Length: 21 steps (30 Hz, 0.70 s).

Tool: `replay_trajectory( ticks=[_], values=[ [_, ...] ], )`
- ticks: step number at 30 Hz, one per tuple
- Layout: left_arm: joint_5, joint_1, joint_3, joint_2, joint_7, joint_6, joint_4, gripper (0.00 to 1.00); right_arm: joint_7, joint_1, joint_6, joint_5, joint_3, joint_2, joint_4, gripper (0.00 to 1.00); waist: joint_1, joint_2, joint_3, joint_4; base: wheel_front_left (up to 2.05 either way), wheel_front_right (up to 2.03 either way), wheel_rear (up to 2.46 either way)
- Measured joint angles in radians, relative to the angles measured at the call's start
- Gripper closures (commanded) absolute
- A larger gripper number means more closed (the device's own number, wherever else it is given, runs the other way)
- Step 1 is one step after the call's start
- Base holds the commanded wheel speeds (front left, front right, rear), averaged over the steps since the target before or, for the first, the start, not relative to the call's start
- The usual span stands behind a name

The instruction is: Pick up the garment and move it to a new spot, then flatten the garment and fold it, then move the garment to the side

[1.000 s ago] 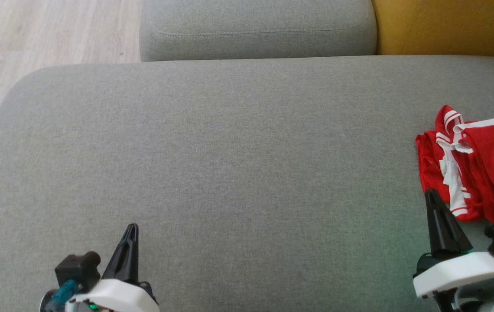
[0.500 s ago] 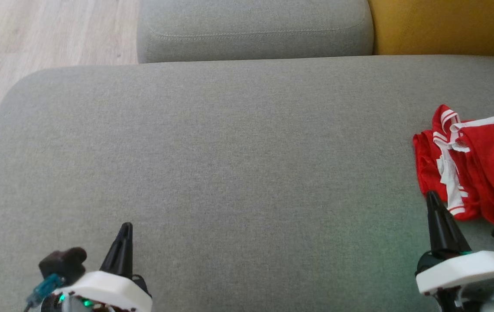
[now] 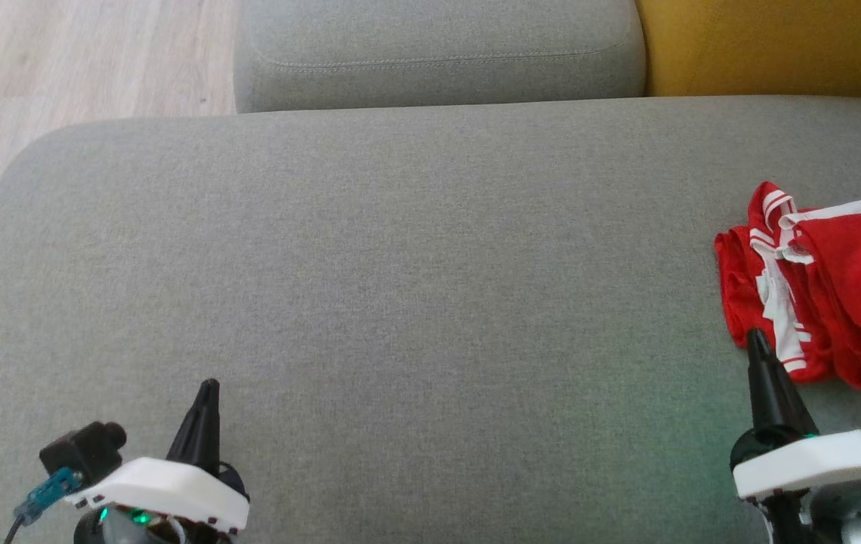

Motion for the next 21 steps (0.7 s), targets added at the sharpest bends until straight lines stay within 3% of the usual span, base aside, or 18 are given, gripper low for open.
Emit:
replay_trajectory(
  ticks=[21],
  values=[
    [-0.201,-0.02,0.066,-0.032,0.044,-0.044,0.029,1.0,0.0,-0.035,0.0,0.236,-0.006,-0.004,0.062,1.0,0.0,0.0,-0.004,-0.011,0.0,0.0,0.0]
  ],
)
